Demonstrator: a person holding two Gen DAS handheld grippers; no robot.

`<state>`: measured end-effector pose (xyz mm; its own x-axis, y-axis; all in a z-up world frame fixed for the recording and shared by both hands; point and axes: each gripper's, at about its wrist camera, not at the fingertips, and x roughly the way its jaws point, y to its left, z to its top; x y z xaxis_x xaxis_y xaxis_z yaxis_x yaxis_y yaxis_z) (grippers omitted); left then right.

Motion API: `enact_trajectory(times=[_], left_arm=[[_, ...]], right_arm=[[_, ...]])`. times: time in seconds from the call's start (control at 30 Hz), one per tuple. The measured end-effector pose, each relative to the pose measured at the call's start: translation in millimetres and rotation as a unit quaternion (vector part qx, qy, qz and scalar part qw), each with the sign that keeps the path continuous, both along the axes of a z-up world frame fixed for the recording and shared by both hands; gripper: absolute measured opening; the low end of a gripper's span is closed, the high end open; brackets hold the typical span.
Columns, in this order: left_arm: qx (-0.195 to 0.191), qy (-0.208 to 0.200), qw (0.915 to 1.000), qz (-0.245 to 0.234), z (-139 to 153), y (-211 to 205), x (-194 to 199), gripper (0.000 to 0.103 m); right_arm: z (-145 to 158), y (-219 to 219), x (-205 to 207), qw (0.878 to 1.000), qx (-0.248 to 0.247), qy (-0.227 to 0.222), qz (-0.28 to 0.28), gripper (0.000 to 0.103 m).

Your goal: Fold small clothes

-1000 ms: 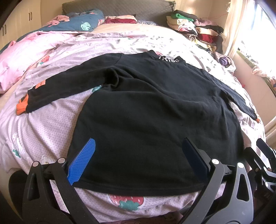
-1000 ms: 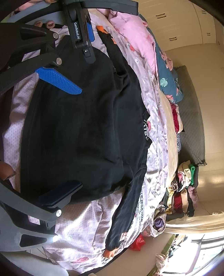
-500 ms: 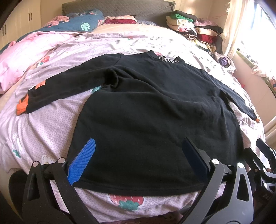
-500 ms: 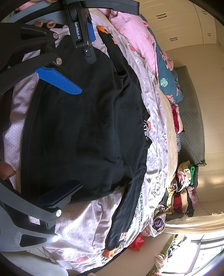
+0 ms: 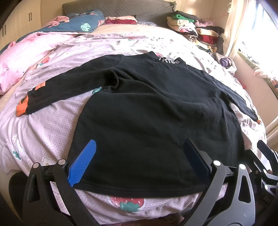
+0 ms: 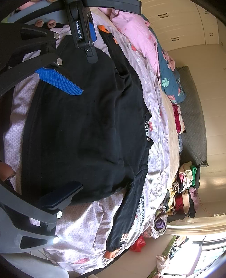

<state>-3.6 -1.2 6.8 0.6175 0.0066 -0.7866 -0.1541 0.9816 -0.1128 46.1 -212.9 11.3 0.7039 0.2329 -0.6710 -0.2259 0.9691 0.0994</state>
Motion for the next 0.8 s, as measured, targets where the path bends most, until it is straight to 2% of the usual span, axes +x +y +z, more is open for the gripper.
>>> enact_trajectory(times=[0.53,0.8], left_arm=[[0.002,-0.003,1.0000,-0.001,3,-5,3,0.094],[0.006,-0.006,1.0000,-0.005,9,-1,23,0.094]], right_arm=[[0,-2,0,1.000,0.002,0.001,-0.001,0.099],[8,-7,18,1.000,0.007,0.002,-0.008,0.099]])
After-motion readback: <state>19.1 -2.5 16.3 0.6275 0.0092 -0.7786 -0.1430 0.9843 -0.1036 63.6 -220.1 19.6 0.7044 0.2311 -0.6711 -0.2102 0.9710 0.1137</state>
